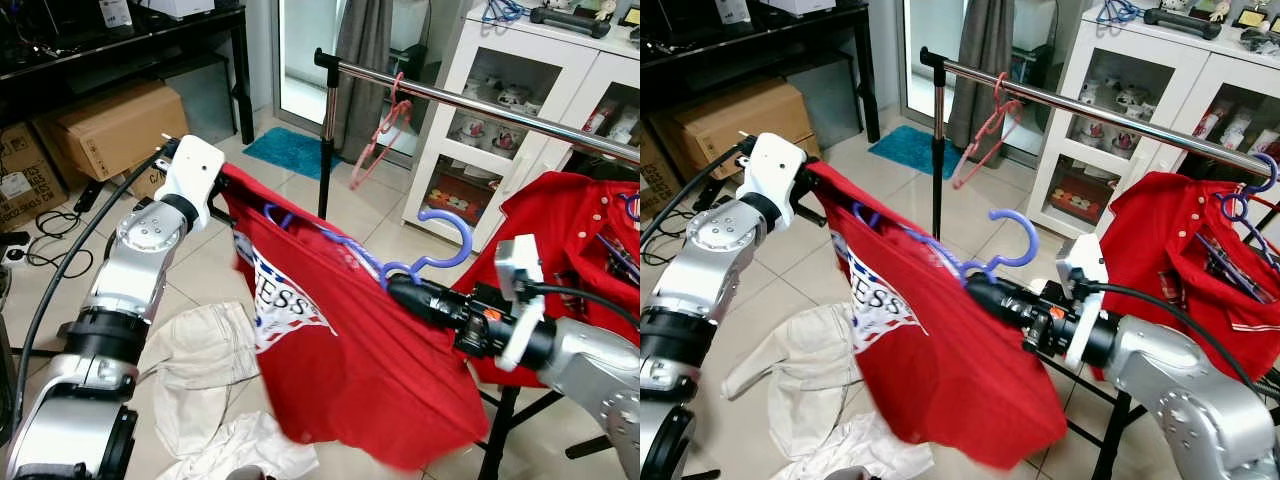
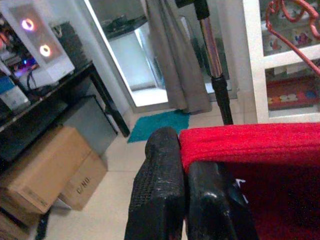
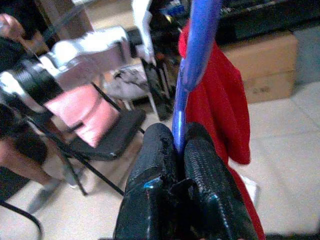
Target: Hang hanger
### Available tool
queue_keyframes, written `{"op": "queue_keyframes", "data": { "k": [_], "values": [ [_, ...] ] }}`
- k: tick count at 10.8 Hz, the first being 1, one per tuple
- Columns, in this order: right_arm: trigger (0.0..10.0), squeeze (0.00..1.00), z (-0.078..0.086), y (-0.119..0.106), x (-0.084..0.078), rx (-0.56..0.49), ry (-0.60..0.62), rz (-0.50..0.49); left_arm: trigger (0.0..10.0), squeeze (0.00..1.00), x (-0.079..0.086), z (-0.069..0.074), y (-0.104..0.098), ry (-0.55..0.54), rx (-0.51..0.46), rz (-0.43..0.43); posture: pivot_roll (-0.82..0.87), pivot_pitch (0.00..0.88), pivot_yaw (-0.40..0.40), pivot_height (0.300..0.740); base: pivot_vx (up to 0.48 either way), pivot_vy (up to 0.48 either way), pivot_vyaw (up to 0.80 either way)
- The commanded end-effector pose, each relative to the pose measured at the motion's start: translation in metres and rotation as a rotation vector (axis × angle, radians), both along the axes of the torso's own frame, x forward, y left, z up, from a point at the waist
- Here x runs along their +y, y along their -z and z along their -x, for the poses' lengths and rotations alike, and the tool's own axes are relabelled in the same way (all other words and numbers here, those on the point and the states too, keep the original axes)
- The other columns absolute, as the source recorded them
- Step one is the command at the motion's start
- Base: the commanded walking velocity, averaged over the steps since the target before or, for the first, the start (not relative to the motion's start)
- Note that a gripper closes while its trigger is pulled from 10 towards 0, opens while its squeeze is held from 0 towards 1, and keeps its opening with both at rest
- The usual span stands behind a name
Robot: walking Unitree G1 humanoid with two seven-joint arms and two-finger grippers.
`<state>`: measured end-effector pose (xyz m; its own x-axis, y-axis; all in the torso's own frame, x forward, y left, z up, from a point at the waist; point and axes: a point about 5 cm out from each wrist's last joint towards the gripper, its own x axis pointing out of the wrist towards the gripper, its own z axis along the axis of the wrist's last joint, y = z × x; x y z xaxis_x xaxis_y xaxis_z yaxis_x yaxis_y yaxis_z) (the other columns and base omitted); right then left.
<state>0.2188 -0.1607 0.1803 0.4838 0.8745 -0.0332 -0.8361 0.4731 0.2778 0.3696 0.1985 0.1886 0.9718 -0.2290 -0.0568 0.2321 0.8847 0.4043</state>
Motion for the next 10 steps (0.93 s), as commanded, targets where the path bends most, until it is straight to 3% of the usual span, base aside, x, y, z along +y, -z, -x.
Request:
{"op": "queue_keyframes", "data": {
  "k": [1, 2, 3, 4, 5, 7, 8, 10],
  "values": [
    [10.0, 0.00, 0.004, -0.007, -0.007, -0.009, 0.021, -0.051, 0.0, 0.00, 0.020, -0.002, -0.004, -0.115, -0.011, 0.094, 0.05, 0.000, -0.008, 0.740, 0.000, 0.000, 0.00],
    [10.0, 0.00, 0.008, -0.007, 0.003, 0.015, -0.022, -0.078, 0.0, 0.00, -0.003, -0.002, 0.001, -0.027, -0.003, 0.151, 0.05, 0.000, -0.007, 0.740, 0.000, 0.000, 0.00],
    [10.0, 0.00, 0.010, 0.015, 0.010, 0.065, -0.040, 0.115, 0.0, 0.00, -0.024, -0.004, -0.007, 0.054, -0.049, 0.200, 0.04, 0.000, -0.006, 0.740, 0.000, 0.000, 0.00],
    [10.0, 0.00, 0.005, 0.026, 0.009, 0.079, 0.011, 0.223, 0.0, 0.00, -0.035, -0.004, -0.014, 0.113, -0.074, 0.219, 0.04, 0.000, -0.005, 0.740, 0.000, 0.000, 0.00],
    [10.0, 0.00, -0.009, 0.037, 0.006, 0.028, 0.111, 0.387, 0.0, 0.00, -0.053, -0.005, -0.039, 0.243, -0.112, 0.234, 0.05, 0.000, -0.003, 0.740, 0.000, 0.000, 0.00],
    [10.0, 0.00, -0.003, 0.028, 0.011, -0.003, 0.047, 0.326, 0.0, 0.00, -0.047, -0.010, -0.047, 0.229, -0.110, 0.253, 0.05, 0.000, -0.003, 0.740, 0.000, 0.000, 0.00],
    [10.0, 0.00, -0.002, 0.021, 0.009, 0.017, 0.065, 0.183, 0.0, 0.00, -0.032, -0.015, -0.036, 0.162, -0.072, 0.248, 0.05, 0.000, -0.001, 0.740, 0.000, 0.000, 0.00],
    [10.0, 0.00, -0.013, 0.021, -0.005, 0.055, 0.217, 0.048, 0.0, 0.00, -0.007, -0.015, -0.013, 0.037, -0.020, 0.270, 0.04, 0.000, 0.001, 0.740, 0.000, 0.000, 0.00]
  ]
}}
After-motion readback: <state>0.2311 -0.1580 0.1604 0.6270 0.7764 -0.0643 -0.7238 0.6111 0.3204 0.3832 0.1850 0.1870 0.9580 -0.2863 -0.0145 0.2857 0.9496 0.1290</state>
